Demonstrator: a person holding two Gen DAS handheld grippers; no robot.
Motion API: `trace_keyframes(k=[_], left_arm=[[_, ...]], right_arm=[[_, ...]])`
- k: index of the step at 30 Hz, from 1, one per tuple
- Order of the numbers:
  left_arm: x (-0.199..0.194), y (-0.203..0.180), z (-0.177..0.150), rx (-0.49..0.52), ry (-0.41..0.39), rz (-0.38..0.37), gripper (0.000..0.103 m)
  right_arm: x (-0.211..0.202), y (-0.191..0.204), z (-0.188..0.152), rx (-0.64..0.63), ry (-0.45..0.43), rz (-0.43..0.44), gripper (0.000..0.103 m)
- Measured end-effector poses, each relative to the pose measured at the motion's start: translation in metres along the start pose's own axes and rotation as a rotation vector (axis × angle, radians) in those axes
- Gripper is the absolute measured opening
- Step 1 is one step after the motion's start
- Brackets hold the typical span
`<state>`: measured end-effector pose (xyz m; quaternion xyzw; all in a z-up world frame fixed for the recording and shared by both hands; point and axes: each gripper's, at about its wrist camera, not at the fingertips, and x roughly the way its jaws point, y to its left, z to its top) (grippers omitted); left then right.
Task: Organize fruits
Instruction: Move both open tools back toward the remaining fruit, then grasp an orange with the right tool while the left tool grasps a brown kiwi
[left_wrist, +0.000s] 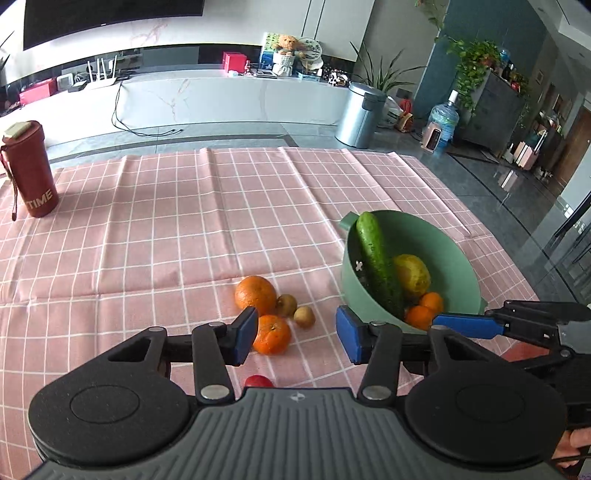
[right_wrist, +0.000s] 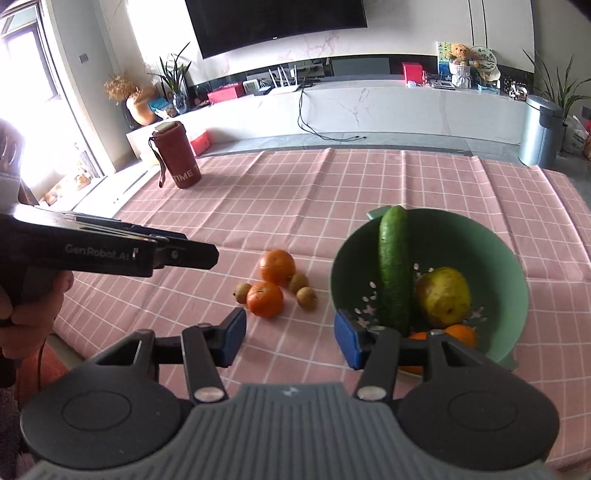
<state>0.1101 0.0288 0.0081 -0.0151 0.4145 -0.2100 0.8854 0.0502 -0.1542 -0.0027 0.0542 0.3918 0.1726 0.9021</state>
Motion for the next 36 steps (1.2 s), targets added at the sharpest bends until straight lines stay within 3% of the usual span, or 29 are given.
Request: trace_keyframes(k=[5,12,25,36], left_arm=[[0.005,0.018,-0.014,-0.016,-0.027,0.012,0.055],[0.022,0.034,-0.024,-0.005,-0.011,0.018,0.050],[0.063,0.060,-0.036,-0.070,0.062,-0.002,0.038],[0.084,0.072,-0.038,-0.109,0.096,-0.038,0.038]], right_arm=[[0.022,0.026,-0.008,0.002,-0.041,0.008,0.047],[0.059,0.040,-0.010,-0.069,-0.031,-0.032,0.039],[0.113,0.052,-0.009,-0.160,0.003,-0.082,0.039],[0.149,0.052,-0.010,-0.184,0.050,-0.109,0.039]])
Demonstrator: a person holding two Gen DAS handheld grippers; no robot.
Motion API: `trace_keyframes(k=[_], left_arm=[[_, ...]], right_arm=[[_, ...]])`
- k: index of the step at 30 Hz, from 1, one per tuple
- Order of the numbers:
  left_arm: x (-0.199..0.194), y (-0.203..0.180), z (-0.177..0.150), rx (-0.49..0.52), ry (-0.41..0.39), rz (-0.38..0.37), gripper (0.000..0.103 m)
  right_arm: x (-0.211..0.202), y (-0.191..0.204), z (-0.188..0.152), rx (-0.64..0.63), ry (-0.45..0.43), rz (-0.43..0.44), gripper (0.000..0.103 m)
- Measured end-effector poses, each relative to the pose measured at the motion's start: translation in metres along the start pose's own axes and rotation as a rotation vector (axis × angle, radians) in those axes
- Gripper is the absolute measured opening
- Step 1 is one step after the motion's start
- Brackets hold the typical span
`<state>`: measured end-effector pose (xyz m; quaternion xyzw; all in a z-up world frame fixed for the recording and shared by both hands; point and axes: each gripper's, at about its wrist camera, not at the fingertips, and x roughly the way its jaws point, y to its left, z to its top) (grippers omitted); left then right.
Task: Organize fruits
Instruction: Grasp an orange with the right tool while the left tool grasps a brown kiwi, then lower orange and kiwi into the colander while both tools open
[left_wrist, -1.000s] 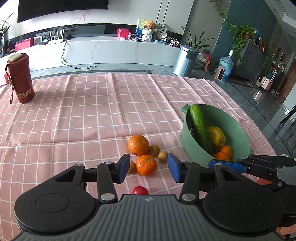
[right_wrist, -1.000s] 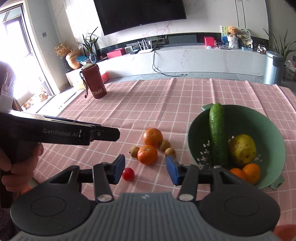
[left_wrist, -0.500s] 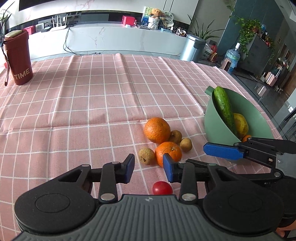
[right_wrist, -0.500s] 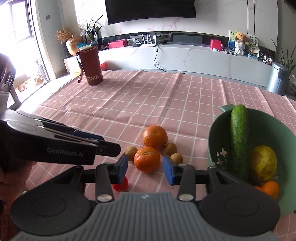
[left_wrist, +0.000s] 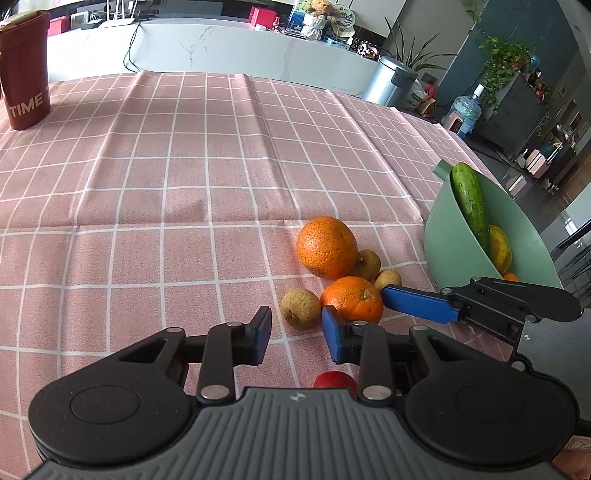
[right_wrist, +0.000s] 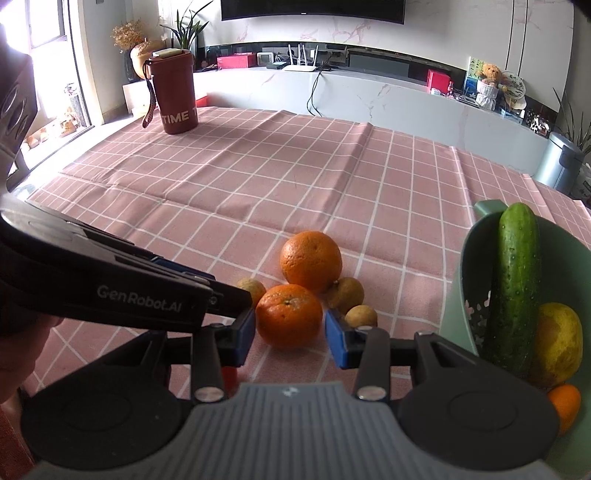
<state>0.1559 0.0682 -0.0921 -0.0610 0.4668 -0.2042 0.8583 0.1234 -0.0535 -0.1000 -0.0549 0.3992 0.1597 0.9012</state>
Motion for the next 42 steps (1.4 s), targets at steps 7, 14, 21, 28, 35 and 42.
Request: trace_keyframes(k=[7,14,21,28,35,42], left_arm=[[0.007,0.007,0.006,-0.031,0.004,-0.024,0.038],[0.010,0.004,0.004,-0.017,0.014,-0.035,0.038],[0.015,0.001,0.007,-0.014,0.006,-0.034,0.038],[0.015,0.000,0.007,-0.009,0.008,-0.041,0.030],[0.004,-0.001,0.007,-0.017,-0.023,-0.022,0.029],[-0.021,-0.013,0.002,-0.031,-0.074,-0.017,0.029]], right_arm=[[0.006,-0.005,0.001,0.029,0.001,0.023,0.039],[0.001,-0.013,0.000,0.076,0.027,0.011,0.038],[0.004,-0.016,0.000,0.100,0.033,0.023,0.039],[0.005,-0.017,-0.001,0.104,0.034,0.037,0.039],[0.000,-0.018,-0.001,0.104,0.022,0.040,0.038],[-0.028,-0.021,-0.001,0.126,-0.010,0.051,0.037]])
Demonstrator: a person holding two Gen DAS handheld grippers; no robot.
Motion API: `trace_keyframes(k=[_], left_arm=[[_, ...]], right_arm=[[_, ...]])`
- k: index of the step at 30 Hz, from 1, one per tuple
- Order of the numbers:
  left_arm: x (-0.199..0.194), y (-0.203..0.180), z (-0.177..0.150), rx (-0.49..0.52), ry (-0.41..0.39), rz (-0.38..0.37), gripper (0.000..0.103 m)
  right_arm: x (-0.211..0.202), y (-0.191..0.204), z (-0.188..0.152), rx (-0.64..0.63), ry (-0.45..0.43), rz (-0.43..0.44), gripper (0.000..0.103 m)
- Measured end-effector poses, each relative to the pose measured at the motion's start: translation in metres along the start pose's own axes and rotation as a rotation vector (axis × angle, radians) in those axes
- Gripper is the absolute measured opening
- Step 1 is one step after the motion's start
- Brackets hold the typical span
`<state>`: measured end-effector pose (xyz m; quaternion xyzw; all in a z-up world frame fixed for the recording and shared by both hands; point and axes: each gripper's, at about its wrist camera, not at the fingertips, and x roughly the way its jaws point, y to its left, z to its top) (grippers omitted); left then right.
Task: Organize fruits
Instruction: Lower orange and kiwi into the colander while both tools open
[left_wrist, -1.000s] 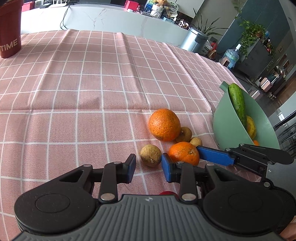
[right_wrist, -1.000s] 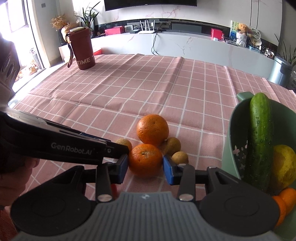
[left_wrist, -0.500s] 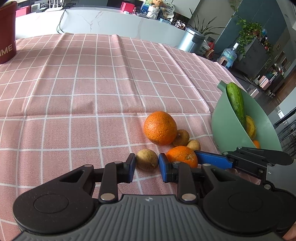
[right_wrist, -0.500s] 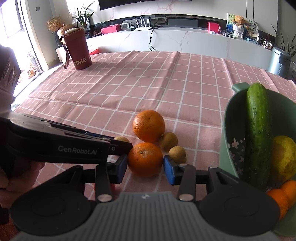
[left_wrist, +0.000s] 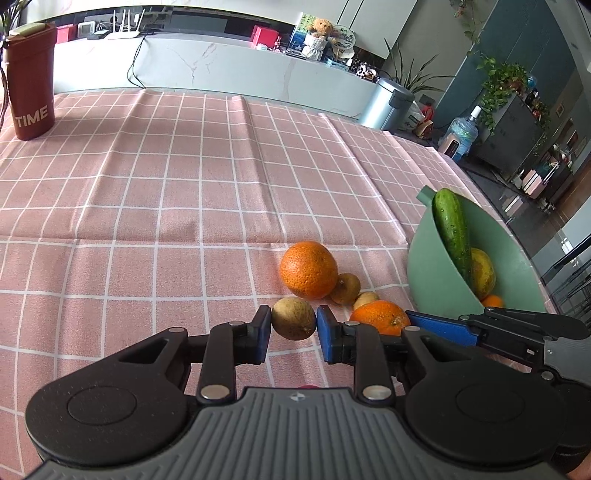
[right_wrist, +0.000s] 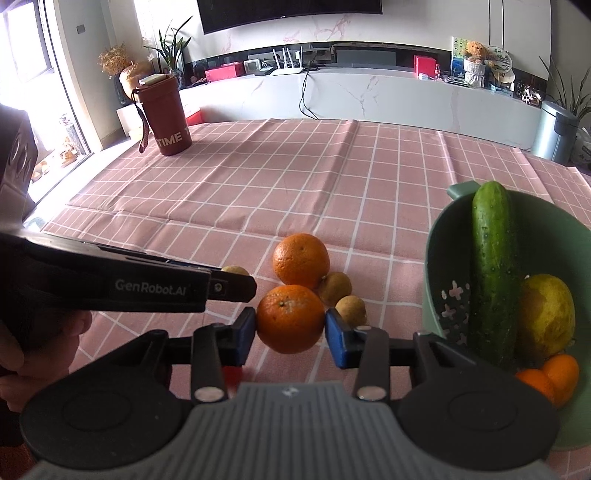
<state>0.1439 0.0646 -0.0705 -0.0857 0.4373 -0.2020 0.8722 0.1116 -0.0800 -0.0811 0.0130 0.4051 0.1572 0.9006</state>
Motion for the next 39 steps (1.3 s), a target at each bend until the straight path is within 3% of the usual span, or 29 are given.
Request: trace_keyframes(k=[12,21,25,30,36,39], left_arm=[[-0.027,-0.078,0.007,0.118,-0.043,-0.073,0.029],[-0.005,-0.143,0.024,0.264,0.006,-0.089,0.029],[0.018,-0.163,0.033,0.303,0.098,-0.098,0.030],[0.045,-0.181,0.035,0.382,0.199,-0.026,0.030],[0.065,-0.186,0.033,0.413,0.270,-0.010,0.030],[0.070,-0.188,0.032,0.443,0.291,0.004,0.030]], right_arm=[[-0.082,-0.047,0.000,0.098,-0.046,0.006,0.038],[-0.127,-0.111,0.014,0.076,-0.023,-0.034,0.038],[-0.127,-0.137,0.022,0.014,0.022,-0.078,0.038],[-0.110,-0.164,0.030,-0.047,0.111,-0.093,0.038],[-0.080,-0.165,0.032,-0.306,0.223,-0.174,0.038],[-0.066,-0.167,0.033,-0.380,0.261,-0.172,0.038]])
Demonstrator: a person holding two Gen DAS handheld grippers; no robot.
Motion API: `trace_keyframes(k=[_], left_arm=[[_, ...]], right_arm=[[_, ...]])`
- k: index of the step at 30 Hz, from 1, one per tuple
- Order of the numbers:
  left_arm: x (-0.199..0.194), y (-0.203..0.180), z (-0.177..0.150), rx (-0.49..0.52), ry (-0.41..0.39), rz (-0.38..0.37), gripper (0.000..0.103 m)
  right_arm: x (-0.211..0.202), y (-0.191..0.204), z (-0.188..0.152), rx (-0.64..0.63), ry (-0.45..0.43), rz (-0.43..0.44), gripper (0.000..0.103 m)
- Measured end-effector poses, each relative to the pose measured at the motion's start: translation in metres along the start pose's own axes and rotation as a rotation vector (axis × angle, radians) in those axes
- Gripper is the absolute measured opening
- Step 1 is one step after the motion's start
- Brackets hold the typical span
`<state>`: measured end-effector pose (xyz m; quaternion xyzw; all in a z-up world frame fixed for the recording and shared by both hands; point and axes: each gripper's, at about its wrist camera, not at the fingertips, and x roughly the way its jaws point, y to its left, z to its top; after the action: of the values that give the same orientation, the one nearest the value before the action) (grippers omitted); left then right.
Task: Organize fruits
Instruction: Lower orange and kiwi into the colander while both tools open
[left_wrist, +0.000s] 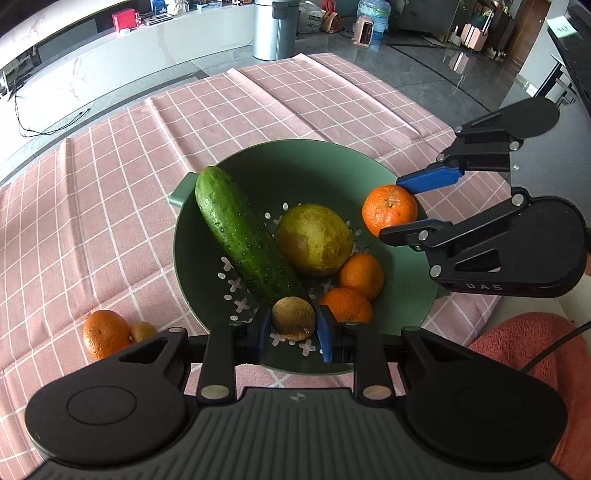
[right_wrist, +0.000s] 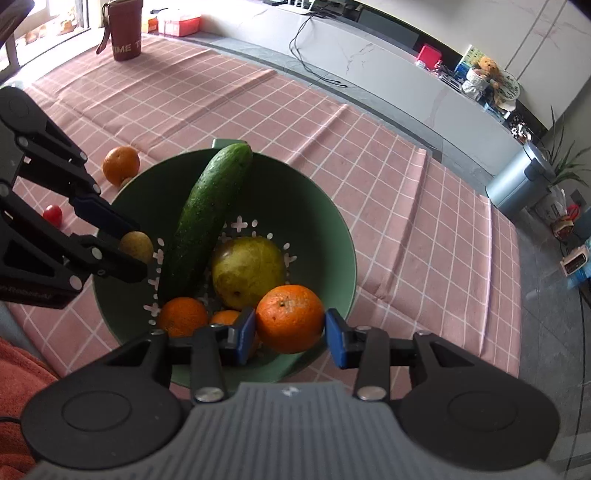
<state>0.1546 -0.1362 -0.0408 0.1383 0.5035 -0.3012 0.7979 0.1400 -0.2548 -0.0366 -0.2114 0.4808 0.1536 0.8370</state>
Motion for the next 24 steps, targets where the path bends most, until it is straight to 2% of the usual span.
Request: trace_keyframes(k=[3,9,12,18,21,24], left_arm=[[0.006,-0.002,0.004,0.033,0.046,0.021,0.030],[0.018,-0.004,0.011,0.089,0.136,0.020,0.030],[0.024,-0.006,0.015,0.101,0.173,0.036,0.030],[0.032,-0.007,0.019,0.096,0.212,0.022,0.030],[0.033,-0.009,0.019,0.096,0.216,0.020,0.030],[0.032,-0.010,0.016,0.102,0.205,0.018,0.036]], right_arm=[[0.011,0.000,0.006,-0.050,0.030,0.018,0.038],[0.027,0.011,0.012,-0.170,0.090,-0.003,0.038],[0.030,0.010,0.012,-0.179,0.100,0.001,0.038],[0.028,0.006,0.011,-0.152,0.094,0.019,0.038],[0.024,0.004,0.012,-0.136,0.080,0.017,0.045],[0.018,0.002,0.014,-0.111,0.063,0.027,0.050]])
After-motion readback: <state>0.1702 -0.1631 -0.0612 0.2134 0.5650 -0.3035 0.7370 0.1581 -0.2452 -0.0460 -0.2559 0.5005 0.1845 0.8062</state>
